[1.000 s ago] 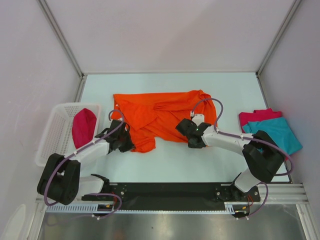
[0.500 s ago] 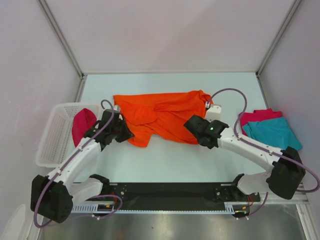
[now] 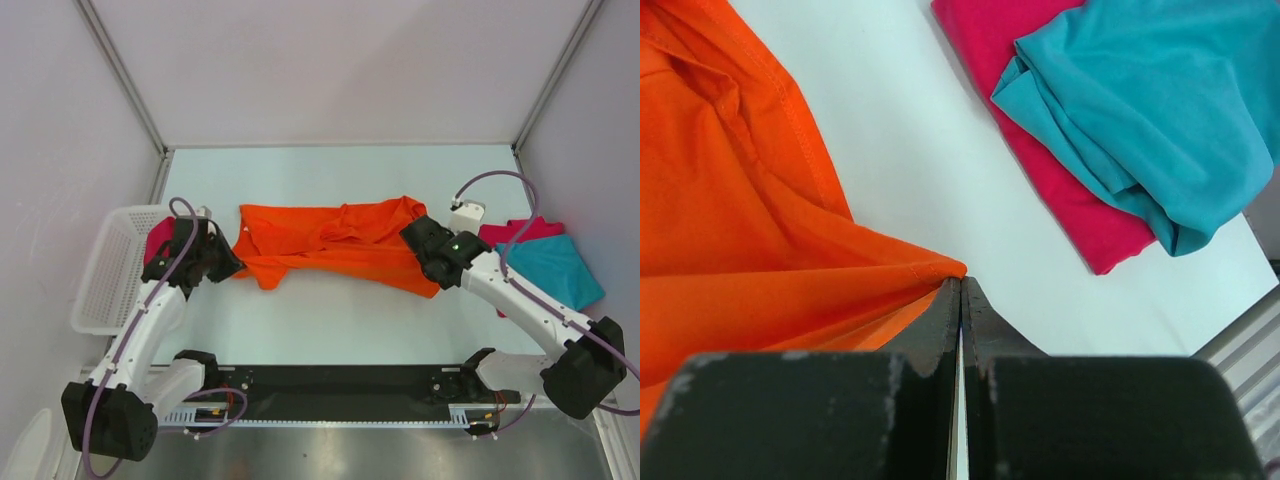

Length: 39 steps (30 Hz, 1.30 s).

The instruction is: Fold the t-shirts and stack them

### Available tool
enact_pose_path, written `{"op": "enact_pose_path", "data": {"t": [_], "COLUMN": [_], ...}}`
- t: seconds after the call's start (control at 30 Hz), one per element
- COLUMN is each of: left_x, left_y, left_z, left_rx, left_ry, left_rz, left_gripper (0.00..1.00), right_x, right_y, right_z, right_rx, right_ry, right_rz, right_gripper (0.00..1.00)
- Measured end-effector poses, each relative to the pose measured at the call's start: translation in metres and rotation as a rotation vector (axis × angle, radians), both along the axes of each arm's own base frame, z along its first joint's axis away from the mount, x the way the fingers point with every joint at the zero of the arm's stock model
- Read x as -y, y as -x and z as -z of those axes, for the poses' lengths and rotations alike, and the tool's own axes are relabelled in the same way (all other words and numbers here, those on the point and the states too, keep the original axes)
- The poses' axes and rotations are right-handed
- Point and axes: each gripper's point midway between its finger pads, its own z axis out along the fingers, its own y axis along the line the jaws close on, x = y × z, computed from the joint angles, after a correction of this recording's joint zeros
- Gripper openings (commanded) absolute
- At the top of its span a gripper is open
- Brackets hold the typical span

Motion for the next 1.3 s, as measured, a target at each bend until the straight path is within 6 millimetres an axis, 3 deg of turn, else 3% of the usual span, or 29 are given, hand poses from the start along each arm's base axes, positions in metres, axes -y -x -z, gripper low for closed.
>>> {"op": "enact_pose_path", "data": {"t": [0.3,0.43,0.47,0.5,0.53,0.6,0.67,0.73,0.77,0.8,0.9,1.07,1.3], "left_x": [0.001,0.005,0.005,0.005,0.005,0.005,0.004,0.004,0.004,0.004,0.002,0.001,0.001], "left_y": [0.001,-0.009,-0.011,-0.013,-0.016,-0.019,-0.022,-0.028,-0.03,-0.032,-0.035,-0.038,-0.03], "left_z": [-0.012,-0.006,-0.001,0.005,0.012,0.022,0.028,0.034,0.038,0.042,0.054,0.05,0.041], "left_rx": [0.01,-0.008,-0.02,-0.041,-0.059,-0.087,-0.099,-0.107,-0.114,-0.124,-0.157,-0.144,-0.089], "left_ry": [0.017,0.023,0.017,0.012,0.006,-0.002,-0.008,-0.012,-0.016,-0.02,-0.031,-0.034,-0.027], "left_rz": [0.025,0.043,0.048,0.051,0.054,0.058,0.06,0.062,0.065,0.067,0.073,0.071,0.071], "left_gripper": [0.0,0.01,0.01,0.01,0.02,0.04,0.04,0.2,0.33,0.68,0.99,1.0,1.0], "right_x": [-0.005,-0.003,-0.004,-0.006,-0.007,-0.011,-0.015,-0.019,-0.022,-0.023,-0.03,-0.037,-0.038], "right_y": [-0.003,-0.014,-0.018,-0.021,-0.024,-0.031,-0.036,-0.041,-0.045,-0.048,-0.06,-0.074,-0.072], "right_z": [0.005,0.023,0.029,0.038,0.045,0.061,0.074,0.087,0.092,0.097,0.1,0.087,0.072], "right_rx": [-0.031,-0.091,-0.11,-0.135,-0.156,-0.201,-0.237,-0.273,-0.288,-0.3,-0.304,-0.265,-0.24], "right_ry": [0.007,-0.012,-0.015,-0.02,-0.023,-0.036,-0.042,-0.056,-0.066,-0.072,-0.092,-0.101,-0.118], "right_rz": [-0.034,-0.019,-0.018,-0.02,-0.022,-0.032,-0.049,-0.067,-0.071,-0.076,-0.095,-0.126,-0.154], "right_gripper": [0.0,0.0,0.03,0.12,0.37,0.45,0.46,0.46,0.47,0.47,0.48,0.5,0.51]}}
